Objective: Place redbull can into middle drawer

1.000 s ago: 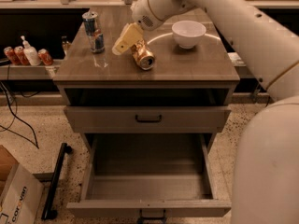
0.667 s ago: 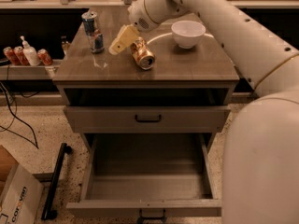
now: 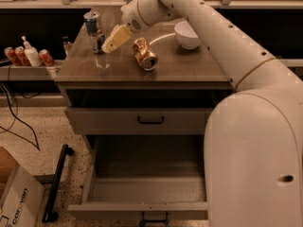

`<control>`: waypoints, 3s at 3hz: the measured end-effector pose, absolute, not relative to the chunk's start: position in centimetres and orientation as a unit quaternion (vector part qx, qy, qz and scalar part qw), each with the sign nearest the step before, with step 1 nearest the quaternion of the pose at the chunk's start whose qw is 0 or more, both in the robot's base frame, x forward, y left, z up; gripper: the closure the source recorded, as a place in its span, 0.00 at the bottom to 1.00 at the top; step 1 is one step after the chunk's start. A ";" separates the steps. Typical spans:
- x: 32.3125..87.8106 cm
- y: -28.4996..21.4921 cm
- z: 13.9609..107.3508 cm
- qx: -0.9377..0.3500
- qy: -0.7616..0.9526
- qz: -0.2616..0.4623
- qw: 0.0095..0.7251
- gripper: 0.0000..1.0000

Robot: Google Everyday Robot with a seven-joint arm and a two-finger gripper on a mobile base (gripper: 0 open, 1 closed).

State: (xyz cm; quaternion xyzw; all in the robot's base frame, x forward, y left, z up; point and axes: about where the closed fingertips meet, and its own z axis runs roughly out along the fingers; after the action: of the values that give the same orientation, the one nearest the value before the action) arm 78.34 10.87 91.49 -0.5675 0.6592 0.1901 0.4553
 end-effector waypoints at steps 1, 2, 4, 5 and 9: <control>79.2 13.5 92.0 -0.571 0.637 0.213 0.472 0.00; 80.0 17.4 91.8 -0.576 0.613 0.249 0.480 0.00; 81.9 21.8 91.1 -0.552 0.596 0.307 0.496 0.19; 83.0 21.2 90.9 -0.526 0.606 0.312 0.507 0.49; 74.9 13.4 97.3 -0.551 0.562 0.330 0.521 1.00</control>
Offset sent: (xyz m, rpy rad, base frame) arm 0.0388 0.1076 0.0109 0.1969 -0.0107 0.1796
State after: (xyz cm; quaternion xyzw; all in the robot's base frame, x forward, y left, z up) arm 74.90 13.38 97.34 -0.5511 0.5617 0.3300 0.5215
